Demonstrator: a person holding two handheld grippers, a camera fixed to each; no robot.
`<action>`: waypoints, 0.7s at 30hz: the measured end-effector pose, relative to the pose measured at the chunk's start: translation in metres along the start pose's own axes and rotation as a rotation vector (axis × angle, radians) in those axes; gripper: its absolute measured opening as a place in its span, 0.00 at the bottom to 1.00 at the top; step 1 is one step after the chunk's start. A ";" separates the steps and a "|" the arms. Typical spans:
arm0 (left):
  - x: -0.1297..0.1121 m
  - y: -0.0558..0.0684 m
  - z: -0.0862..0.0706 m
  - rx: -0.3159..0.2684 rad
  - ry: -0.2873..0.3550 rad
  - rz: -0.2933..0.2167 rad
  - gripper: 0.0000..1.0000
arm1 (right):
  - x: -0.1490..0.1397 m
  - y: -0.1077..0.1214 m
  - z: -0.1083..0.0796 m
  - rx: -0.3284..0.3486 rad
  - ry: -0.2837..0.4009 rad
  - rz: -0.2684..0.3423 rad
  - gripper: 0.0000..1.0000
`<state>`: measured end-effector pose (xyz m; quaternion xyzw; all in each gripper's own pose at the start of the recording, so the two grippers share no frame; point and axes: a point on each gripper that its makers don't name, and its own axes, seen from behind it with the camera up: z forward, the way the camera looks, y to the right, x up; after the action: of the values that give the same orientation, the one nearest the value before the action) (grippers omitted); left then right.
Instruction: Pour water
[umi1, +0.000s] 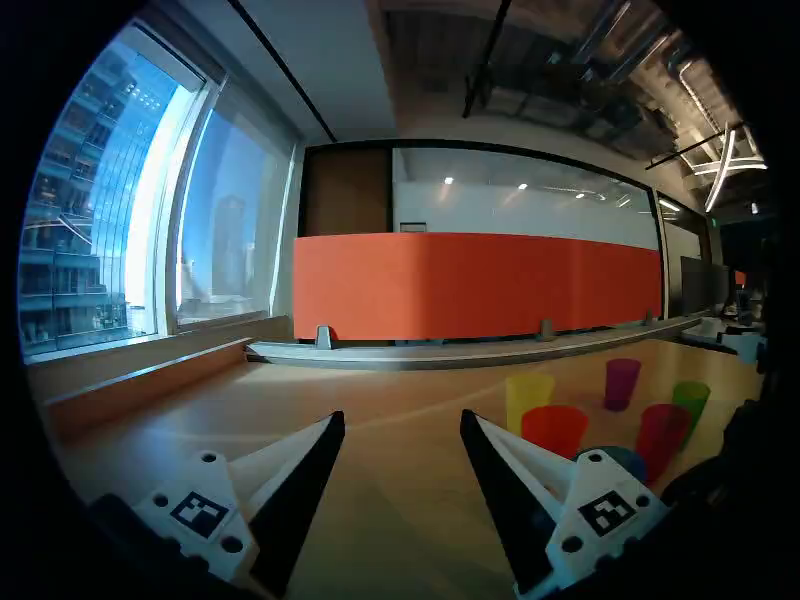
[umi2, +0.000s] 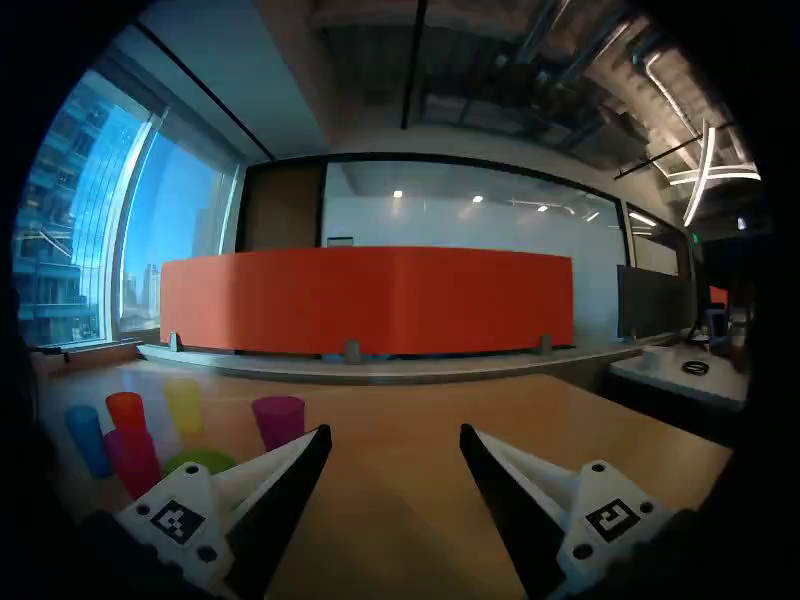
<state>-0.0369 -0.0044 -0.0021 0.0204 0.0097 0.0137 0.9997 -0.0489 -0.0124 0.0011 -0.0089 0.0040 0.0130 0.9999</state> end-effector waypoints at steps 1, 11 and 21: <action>0.000 0.000 0.000 0.000 0.000 0.000 0.85 | 0.000 0.000 0.000 0.000 0.000 0.000 0.99; 0.001 0.000 0.001 0.000 0.000 0.000 0.85 | 0.000 -0.001 0.000 0.000 0.000 0.000 1.00; 0.001 0.000 0.001 0.000 0.000 0.000 0.85 | 0.000 0.000 0.001 0.000 0.000 0.000 0.99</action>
<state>-0.0360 -0.0043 -0.0013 0.0202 0.0098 0.0138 0.9997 -0.0490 -0.0123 0.0023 -0.0090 0.0039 0.0129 0.9999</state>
